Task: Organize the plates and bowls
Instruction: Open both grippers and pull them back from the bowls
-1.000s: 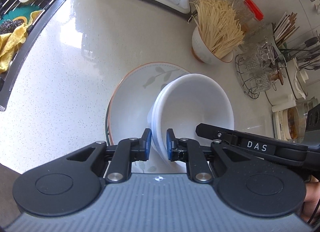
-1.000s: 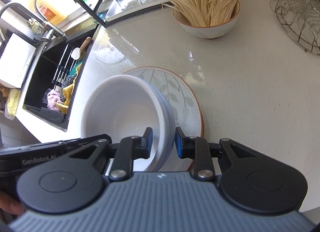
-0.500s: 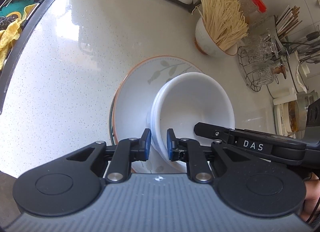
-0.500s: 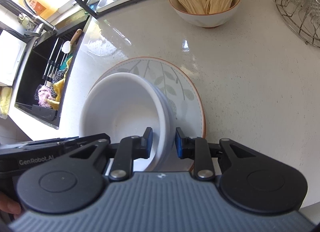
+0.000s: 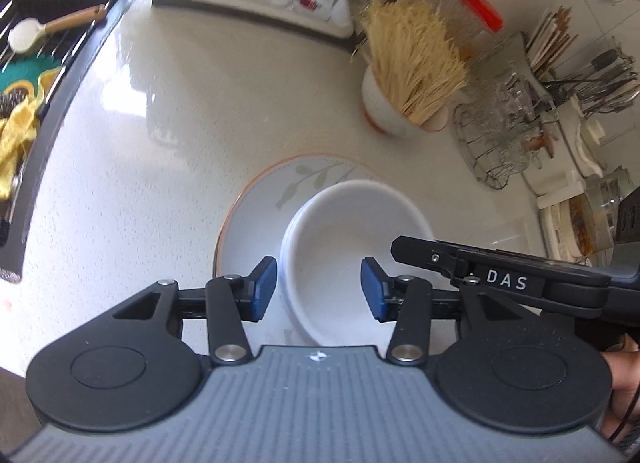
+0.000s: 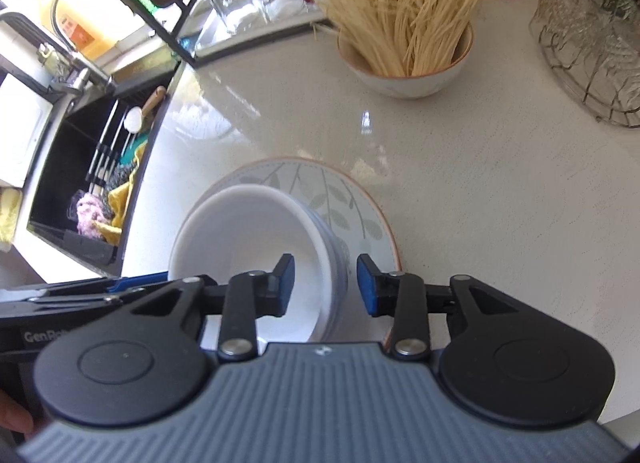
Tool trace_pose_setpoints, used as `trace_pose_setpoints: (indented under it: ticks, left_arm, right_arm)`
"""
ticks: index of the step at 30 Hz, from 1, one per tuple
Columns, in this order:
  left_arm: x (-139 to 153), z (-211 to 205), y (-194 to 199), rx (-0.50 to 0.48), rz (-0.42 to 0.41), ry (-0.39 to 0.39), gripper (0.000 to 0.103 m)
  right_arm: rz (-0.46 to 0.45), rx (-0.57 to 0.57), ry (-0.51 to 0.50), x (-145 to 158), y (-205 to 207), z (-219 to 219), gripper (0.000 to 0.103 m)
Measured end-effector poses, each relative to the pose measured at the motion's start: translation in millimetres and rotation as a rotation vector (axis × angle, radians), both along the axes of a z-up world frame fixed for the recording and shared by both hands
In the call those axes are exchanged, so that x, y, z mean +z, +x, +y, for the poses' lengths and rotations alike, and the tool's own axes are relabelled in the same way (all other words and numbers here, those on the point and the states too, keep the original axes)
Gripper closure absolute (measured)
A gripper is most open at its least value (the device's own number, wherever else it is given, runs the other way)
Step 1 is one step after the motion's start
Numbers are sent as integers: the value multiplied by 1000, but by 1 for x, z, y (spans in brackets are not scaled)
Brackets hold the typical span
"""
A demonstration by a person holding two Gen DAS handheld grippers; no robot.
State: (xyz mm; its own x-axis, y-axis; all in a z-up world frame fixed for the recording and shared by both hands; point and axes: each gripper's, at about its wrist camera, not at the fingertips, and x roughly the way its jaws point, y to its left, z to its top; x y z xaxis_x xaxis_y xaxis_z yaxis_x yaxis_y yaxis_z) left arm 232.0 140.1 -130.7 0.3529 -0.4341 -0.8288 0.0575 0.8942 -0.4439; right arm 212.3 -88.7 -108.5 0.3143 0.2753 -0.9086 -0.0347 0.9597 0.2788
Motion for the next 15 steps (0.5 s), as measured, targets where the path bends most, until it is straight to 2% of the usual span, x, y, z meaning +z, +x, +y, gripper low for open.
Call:
trace_pose_setpoints:
  ticks: [3, 8, 12, 13, 15]
  left_arm:
    - [24, -2, -2, -27, -70, 34, 50]
    - [63, -3, -7, -71, -169, 48, 50]
    - [89, -9, -14, -113, -228, 64, 49]
    - [95, -9, -15, -126, -215, 35, 49]
    - [107, -12, -18, -141, -239, 34, 48]
  right_arm:
    - [-56, -35, 9, 13, -4, -5, 65]
    - [-157, -82, 8, 40, -13, -12, 65]
    - [-244, -113, 11, 66, -21, -17, 65]
    - [-263, -120, 17, 72, -23, -18, 65]
    - [-299, -135, 28, 85, -27, -21, 65]
